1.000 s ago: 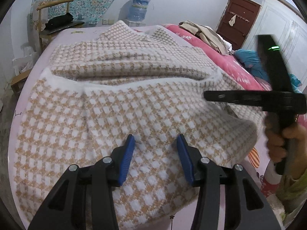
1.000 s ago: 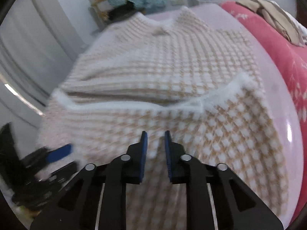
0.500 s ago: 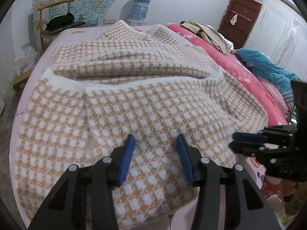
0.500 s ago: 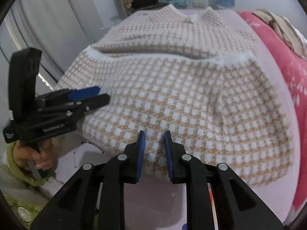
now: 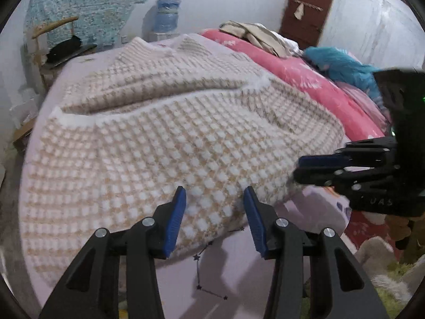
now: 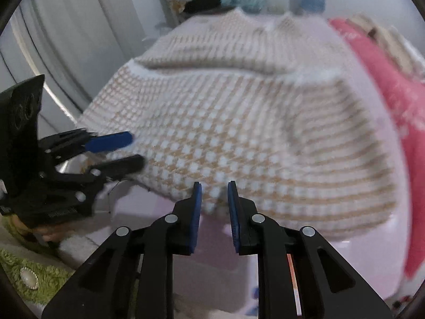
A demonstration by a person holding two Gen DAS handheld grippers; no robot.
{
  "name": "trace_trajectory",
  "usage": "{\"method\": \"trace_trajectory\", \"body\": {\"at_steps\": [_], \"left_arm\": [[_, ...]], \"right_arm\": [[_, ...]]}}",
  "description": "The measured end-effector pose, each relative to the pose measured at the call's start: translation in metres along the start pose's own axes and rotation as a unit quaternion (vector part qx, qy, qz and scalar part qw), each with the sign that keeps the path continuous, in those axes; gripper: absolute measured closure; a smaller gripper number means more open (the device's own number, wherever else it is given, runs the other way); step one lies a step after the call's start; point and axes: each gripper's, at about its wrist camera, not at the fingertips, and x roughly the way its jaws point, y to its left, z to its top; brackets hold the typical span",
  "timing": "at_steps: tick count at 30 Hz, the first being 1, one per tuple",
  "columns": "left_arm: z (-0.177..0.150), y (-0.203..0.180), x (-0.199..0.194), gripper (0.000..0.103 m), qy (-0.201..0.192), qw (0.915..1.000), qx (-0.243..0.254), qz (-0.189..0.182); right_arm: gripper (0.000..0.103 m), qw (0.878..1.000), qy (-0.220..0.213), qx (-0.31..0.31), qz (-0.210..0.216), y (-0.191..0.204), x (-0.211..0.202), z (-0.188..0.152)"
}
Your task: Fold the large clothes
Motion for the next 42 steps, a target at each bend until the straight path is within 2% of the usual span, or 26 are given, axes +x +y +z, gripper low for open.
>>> {"method": "trace_trajectory", "body": {"at_steps": [2, 4, 5, 8, 10, 11, 12, 13, 14, 17, 20, 22, 23, 24, 27, 29, 30, 32, 33, 36, 39, 42], "left_arm": [[-0.003, 0.006, -0.005, 0.059, -0.002, 0.9999, -0.013, 0.007], [-0.015, 0.022, 0.006, 0.057, 0.024, 0.999, -0.037, 0.009], [-0.019, 0.026, 0.005, 0.057, 0.013, 0.9988, -0.047, 0.0], [-0.015, 0.029, -0.011, 0.057, 0.011, 0.9981, -0.06, 0.007], [-0.019, 0.042, -0.033, 0.056, -0.022, 0.9963, -0.078, 0.029], [-0.022, 0.048, -0.036, 0.055, -0.022, 0.9952, -0.087, 0.041], [-0.031, 0.063, -0.029, 0.055, 0.002, 0.9926, -0.106, 0.059], [-0.037, 0.071, -0.022, 0.055, 0.015, 0.991, -0.118, 0.062], [-0.046, 0.078, -0.023, 0.055, -0.002, 0.9907, -0.128, 0.046], [-0.042, 0.073, -0.033, 0.055, 0.005, 0.992, -0.112, 0.058], [-0.041, 0.077, -0.059, 0.052, -0.028, 0.9912, -0.097, 0.085], [-0.047, 0.099, -0.054, 0.049, -0.02, 0.9867, -0.121, 0.106], [-0.053, 0.113, -0.048, 0.049, -0.009, 0.9844, -0.146, 0.098], [-0.059, 0.122, -0.047, 0.049, -0.02, 0.9835, -0.161, 0.08], [-0.049, 0.113, -0.054, 0.049, -0.014, 0.9855, -0.142, 0.092], [-0.043, 0.109, -0.064, 0.048, -0.035, 0.9856, -0.13, 0.102], [-0.044, 0.113, -0.064, 0.047, -0.036, 0.9846, -0.132, 0.109], [-0.051, 0.129, -0.05, 0.047, -0.014, 0.9822, -0.153, 0.108], [-0.051, 0.129, -0.047, 0.047, -0.018, 0.9818, -0.155, 0.108], [-0.037, 0.121, -0.053, 0.047, -0.014, 0.9834, -0.135, 0.121], [-0.016, 0.114, -0.06, 0.047, -0.037, 0.9843, -0.128, 0.116], [0.011, 0.115, -0.046, 0.047, -0.043, 0.9852, -0.128, 0.106]], "right_arm": [[0.085, 1.0, -0.003, 0.008, -0.018, -0.007, -0.002, -0.005], [0.085, 0.999, 0.02, 0.018, -0.026, -0.018, 0.02, -0.011], [0.085, 0.999, 0.011, 0.023, -0.023, -0.02, 0.024, -0.016], [0.085, 0.999, 0.015, 0.024, -0.024, -0.022, 0.012, -0.012], [0.085, 0.999, 0.0, 0.03, -0.04, -0.029, -0.003, -0.013], [0.085, 0.998, -0.002, 0.04, -0.05, -0.037, -0.004, -0.017], [0.085, 0.997, 0.005, 0.052, -0.051, -0.045, 0.0, -0.022], [0.085, 0.997, 0.012, 0.062, -0.045, -0.051, 0.007, -0.026], [0.085, 0.997, 0.01, 0.073, -0.034, -0.056, 0.012, -0.03], [0.086, 0.997, 0.008, 0.07, -0.034, -0.058, 0.001, -0.028], [0.083, 0.994, -0.016, 0.078, -0.07, -0.069, -0.022, -0.029], [0.084, 0.989, -0.013, 0.118, -0.086, -0.095, -0.02, -0.036], [0.085, 0.988, -0.007, 0.134, -0.076, -0.103, -0.016, -0.04], [0.085, 0.987, -0.005, 0.152, -0.057, -0.111, -0.01, -0.045], [0.085, 0.988, -0.004, 0.144, -0.061, -0.111, -0.027, -0.038], [0.075, 0.986, -0.036, 0.144, -0.078, -0.116, -0.052, -0.037], [0.075, 0.985, -0.042, 0.147, -0.085, -0.119, -0.051, -0.034], [0.076, 0.981, -0.028, 0.164, -0.095, -0.133, -0.042, -0.036], [0.076, 0.98, -0.011, 0.18, -0.084, -0.14, -0.029, -0.038], [0.076, 0.981, -0.01, 0.169, -0.094, -0.133, -0.036, -0.025], [0.071, 0.981, -0.051, 0.164, -0.096, -0.128, -0.059, 0.001], [0.059, 0.981, -0.078, 0.163, -0.071, -0.121, -0.055, 0.026]]}}
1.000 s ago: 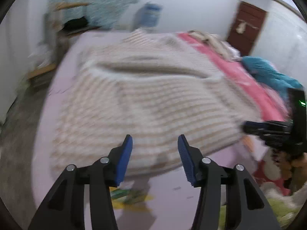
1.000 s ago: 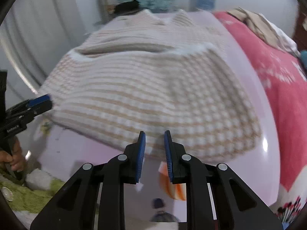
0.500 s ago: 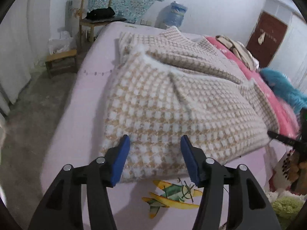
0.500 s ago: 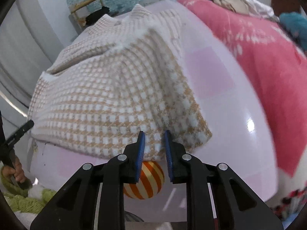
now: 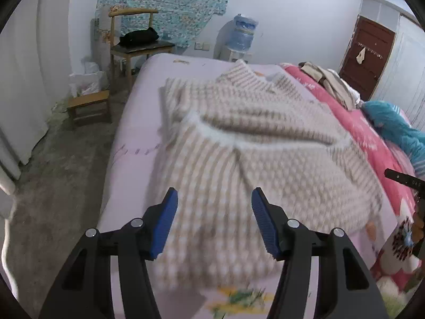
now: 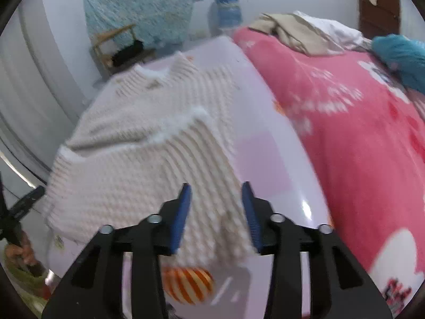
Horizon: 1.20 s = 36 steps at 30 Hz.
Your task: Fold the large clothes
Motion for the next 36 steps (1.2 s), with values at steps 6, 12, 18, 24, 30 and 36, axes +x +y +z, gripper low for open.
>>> {"method": "trace_trajectory", "body": {"at_steps": [6, 12, 18, 24, 30, 36], "left_arm": [[0.036, -0.028, 0.063, 0.046, 0.054, 0.9985, -0.002, 0.011], [0.039, -0.027, 0.095, 0.043, 0.081, 0.9959, -0.01, 0.04], [0.047, -0.04, 0.072, 0.042, 0.06, 0.9974, 0.012, 0.039], [0.047, -0.056, 0.098, 0.038, 0.089, 0.9933, 0.043, 0.06], [0.044, -0.054, 0.11, 0.032, 0.095, 0.9927, 0.034, 0.066], [0.044, -0.053, 0.11, 0.026, 0.097, 0.9921, 0.029, 0.075]], "right_arm": [[0.052, 0.998, 0.028, -0.029, 0.056, 0.043, 0.051, 0.015], [0.045, 0.997, 0.051, -0.045, 0.022, 0.044, 0.102, 0.012], [0.04, 0.996, 0.049, -0.054, 0.056, 0.061, 0.079, 0.022], [0.036, 0.992, 0.069, -0.094, 0.053, 0.087, 0.106, 0.022], [0.032, 0.992, 0.079, -0.089, 0.043, 0.091, 0.115, 0.02], [0.03, 0.994, 0.067, -0.074, 0.036, 0.088, 0.101, 0.031]]}}
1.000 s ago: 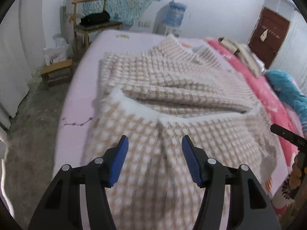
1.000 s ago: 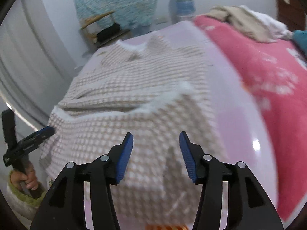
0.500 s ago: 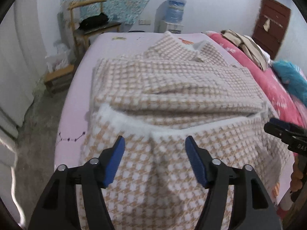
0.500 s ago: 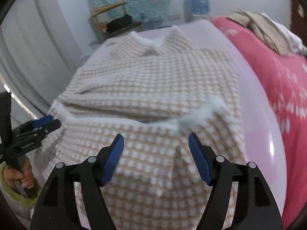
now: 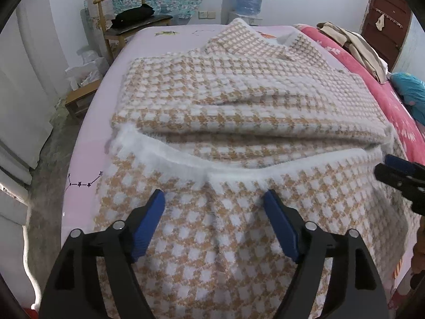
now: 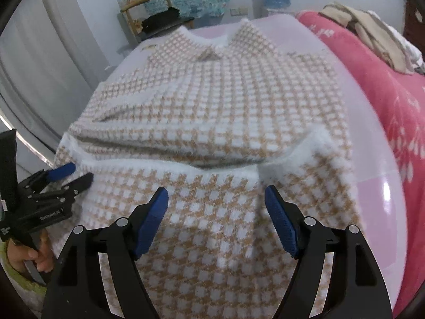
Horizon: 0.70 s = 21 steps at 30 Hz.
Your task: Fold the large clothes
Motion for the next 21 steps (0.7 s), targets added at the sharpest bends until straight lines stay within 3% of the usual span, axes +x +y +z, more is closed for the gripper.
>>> {"method": "trace_trajectory", "body": {"at_steps": [9, 11, 16, 21], "left_arm": [[-0.001, 0.001, 0.001, 0.021, 0.002, 0.9999, -0.008, 0.007], [-0.001, 0.001, 0.002, 0.02, 0.003, 0.9999, -0.008, 0.008], [0.0, 0.0, 0.002, 0.019, 0.005, 0.9999, -0.01, 0.01], [-0.001, 0.0, 0.003, 0.018, 0.008, 0.9998, -0.013, 0.012]], "right_arm": [[0.017, 0.999, 0.017, 0.048, -0.016, -0.019, -0.003, -0.01], [0.01, 0.998, 0.034, 0.055, -0.012, -0.022, 0.005, -0.011], [0.008, 0.997, 0.049, 0.025, -0.046, -0.011, 0.017, -0.014], [0.008, 0.997, 0.051, 0.031, -0.05, -0.011, 0.019, -0.014]]}}
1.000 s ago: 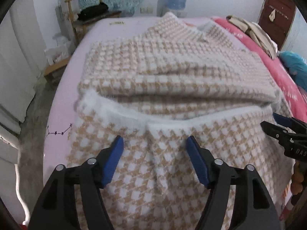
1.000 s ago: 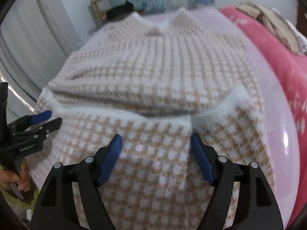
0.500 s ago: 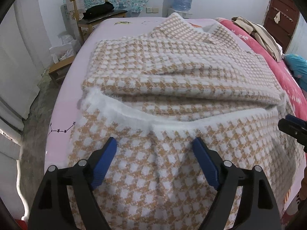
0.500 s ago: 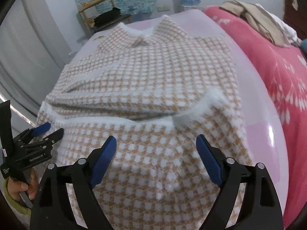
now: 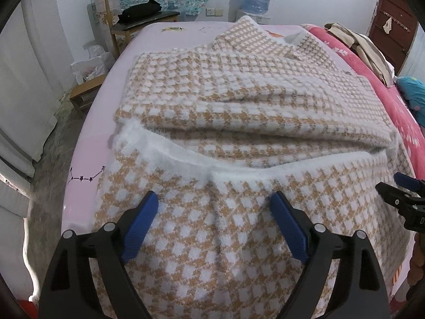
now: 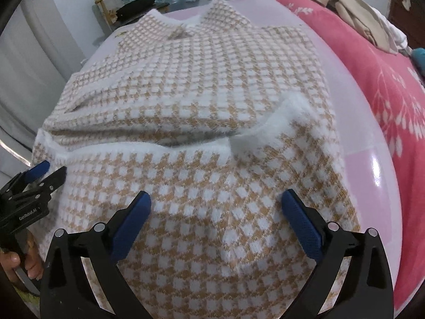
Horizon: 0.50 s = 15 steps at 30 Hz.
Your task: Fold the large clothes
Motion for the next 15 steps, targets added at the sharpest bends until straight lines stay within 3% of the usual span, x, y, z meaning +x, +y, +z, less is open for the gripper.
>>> {"method": "trace_trajectory", "body": {"at_steps": [15], "left_arm": [[-0.0002, 0.0002, 0.0, 0.016, 0.001, 1.0, -0.002, 0.0]], "right_arm": [[0.008, 1.0, 0.012, 0.01, 0.004, -0.0069, 0.0001, 0.006]]}}
